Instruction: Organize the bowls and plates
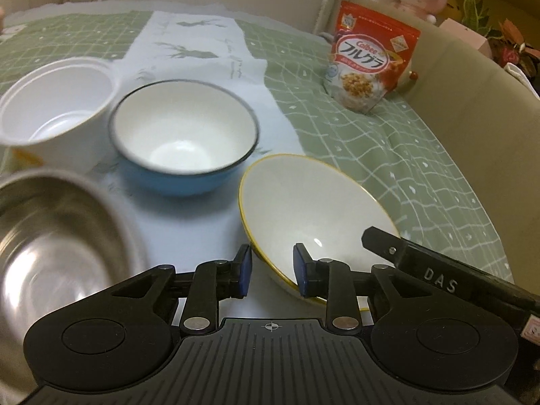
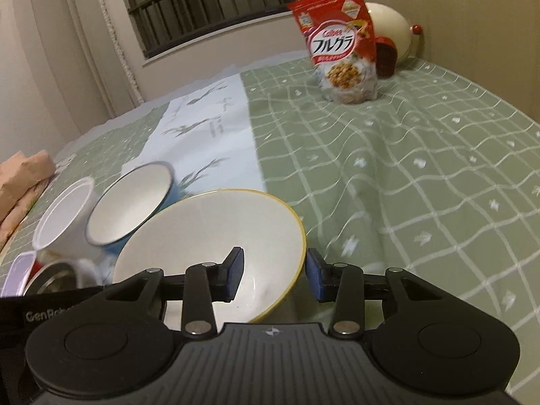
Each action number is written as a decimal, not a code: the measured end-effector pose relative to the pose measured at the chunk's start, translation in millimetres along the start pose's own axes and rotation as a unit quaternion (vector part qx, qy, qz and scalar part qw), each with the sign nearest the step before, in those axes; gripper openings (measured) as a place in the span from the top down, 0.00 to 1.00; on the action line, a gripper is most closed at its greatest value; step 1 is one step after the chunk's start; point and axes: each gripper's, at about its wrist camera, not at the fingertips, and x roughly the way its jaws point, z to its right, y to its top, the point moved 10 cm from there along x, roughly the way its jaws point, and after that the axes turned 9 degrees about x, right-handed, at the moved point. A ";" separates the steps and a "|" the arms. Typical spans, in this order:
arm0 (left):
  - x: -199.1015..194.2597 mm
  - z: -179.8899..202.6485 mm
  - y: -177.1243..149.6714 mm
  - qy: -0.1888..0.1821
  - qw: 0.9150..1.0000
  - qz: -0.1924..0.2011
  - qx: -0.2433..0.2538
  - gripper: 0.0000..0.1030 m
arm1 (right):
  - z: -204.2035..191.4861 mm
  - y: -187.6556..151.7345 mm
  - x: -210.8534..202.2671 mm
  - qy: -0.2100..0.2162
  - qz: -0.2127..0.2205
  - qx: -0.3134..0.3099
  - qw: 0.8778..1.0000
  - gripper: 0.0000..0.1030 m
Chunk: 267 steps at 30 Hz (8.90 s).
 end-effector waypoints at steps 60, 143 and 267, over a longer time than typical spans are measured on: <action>-86.8 -35.2 -66.5 0.000 0.994 -0.037 -0.103 0.77 | -17.0 -54.6 -55.6 0.020 0.035 -0.128 0.991 0.25; 2.1 -35.8 100.1 -0.061 0.998 -0.015 0.006 0.65 | -77.2 77.4 57.9 0.109 -0.152 0.000 0.982 0.68; -20.0 -206.0 62.2 -0.082 0.984 0.063 -0.144 0.66 | -176.9 10.7 136.5 -0.057 -0.182 -0.064 0.980 0.62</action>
